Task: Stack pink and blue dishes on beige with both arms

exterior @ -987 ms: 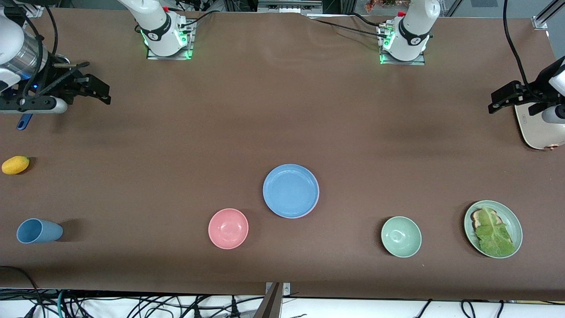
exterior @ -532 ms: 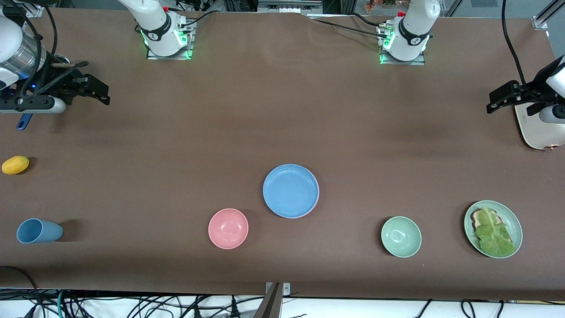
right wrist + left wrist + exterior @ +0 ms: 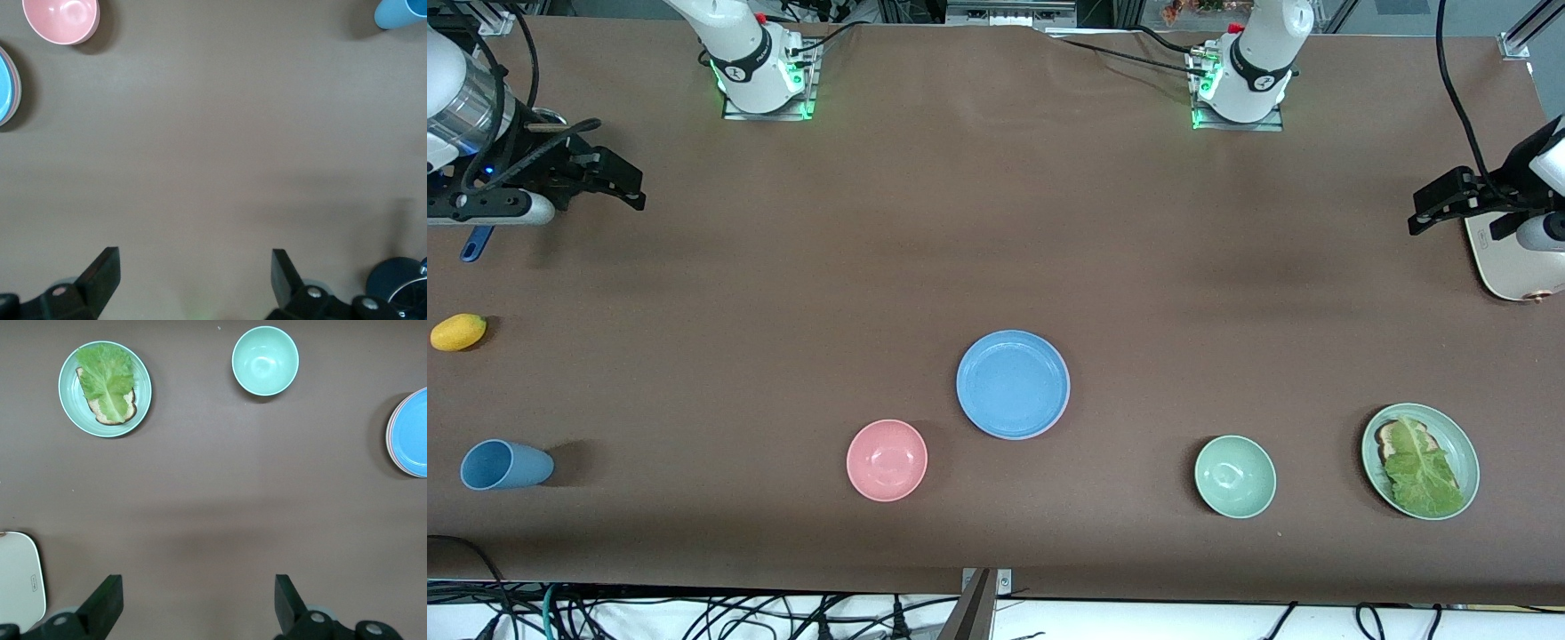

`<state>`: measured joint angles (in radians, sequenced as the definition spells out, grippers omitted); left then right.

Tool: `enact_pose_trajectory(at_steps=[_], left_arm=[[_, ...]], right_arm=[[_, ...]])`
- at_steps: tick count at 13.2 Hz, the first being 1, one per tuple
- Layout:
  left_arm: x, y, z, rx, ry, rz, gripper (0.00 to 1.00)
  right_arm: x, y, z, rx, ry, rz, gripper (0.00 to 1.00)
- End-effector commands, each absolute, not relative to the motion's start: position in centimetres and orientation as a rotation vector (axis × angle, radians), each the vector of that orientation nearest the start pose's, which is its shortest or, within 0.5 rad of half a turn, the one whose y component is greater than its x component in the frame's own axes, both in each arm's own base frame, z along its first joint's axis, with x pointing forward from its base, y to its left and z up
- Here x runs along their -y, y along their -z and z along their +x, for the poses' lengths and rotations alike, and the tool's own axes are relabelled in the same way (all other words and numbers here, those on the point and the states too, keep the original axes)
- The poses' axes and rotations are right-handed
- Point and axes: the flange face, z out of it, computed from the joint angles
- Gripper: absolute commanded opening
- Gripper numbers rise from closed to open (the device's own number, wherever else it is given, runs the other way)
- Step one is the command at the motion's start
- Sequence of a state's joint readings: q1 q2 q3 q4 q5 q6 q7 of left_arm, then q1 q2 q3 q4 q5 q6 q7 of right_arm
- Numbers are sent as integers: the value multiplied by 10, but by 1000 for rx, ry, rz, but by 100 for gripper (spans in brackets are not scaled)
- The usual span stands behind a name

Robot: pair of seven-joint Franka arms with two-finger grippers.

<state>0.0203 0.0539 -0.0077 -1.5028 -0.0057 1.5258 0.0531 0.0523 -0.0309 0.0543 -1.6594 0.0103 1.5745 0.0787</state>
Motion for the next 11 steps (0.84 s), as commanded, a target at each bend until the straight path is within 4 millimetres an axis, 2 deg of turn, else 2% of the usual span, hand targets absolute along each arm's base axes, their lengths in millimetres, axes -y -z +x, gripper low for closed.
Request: enact_pose_trajectory(at_steps=[1, 11], left_arm=[[-5, -627, 572, -102, -33, -3155, 100], [-5, -627, 572, -103, -33, -3157, 100]], right_arm=[[-54, -608, 535, 74, -101, -3140, 100], [-49, -606, 536, 96, -111, -3138, 100]])
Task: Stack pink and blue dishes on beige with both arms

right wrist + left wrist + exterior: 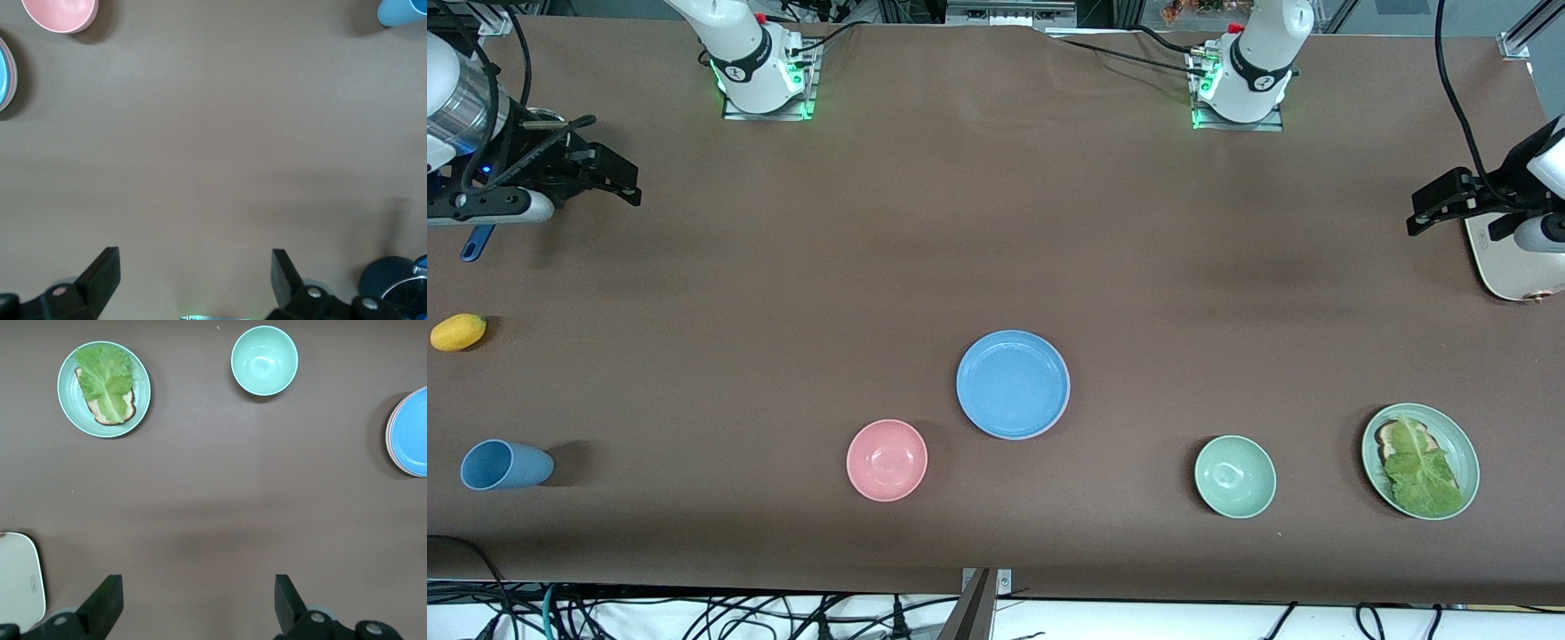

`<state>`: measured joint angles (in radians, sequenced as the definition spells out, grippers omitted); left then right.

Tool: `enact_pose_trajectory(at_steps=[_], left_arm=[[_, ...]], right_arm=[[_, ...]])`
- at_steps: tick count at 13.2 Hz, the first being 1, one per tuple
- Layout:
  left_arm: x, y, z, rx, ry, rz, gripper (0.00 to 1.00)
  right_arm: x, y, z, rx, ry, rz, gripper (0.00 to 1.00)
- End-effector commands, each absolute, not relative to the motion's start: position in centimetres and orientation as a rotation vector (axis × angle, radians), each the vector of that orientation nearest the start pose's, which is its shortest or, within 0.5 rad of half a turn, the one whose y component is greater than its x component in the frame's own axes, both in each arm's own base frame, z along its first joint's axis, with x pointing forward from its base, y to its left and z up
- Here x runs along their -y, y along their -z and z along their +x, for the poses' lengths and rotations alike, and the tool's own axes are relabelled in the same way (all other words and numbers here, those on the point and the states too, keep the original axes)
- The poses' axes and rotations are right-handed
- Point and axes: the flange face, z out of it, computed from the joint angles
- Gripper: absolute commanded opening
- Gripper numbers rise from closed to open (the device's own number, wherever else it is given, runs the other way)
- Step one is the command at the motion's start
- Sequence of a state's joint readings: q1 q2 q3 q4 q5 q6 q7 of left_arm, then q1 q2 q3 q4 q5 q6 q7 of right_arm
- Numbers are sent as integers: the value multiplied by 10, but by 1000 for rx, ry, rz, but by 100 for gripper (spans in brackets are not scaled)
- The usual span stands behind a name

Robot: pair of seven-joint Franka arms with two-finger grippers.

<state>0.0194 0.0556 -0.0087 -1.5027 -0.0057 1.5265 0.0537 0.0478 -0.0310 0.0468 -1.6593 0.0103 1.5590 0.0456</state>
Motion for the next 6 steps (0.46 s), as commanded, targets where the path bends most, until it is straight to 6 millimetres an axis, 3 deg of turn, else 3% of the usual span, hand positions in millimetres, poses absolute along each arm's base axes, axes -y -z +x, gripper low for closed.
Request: enact_pose_trajectory(at_steps=[1, 6], left_arm=[[-4, -627, 572, -103, -33, -3158, 100], [-4, -627, 572, -103, -33, -3158, 100]], right_arm=[[-49, -606, 536, 96, -116, -3138, 100], [-52, -612, 537, 108, -97, -3137, 100]])
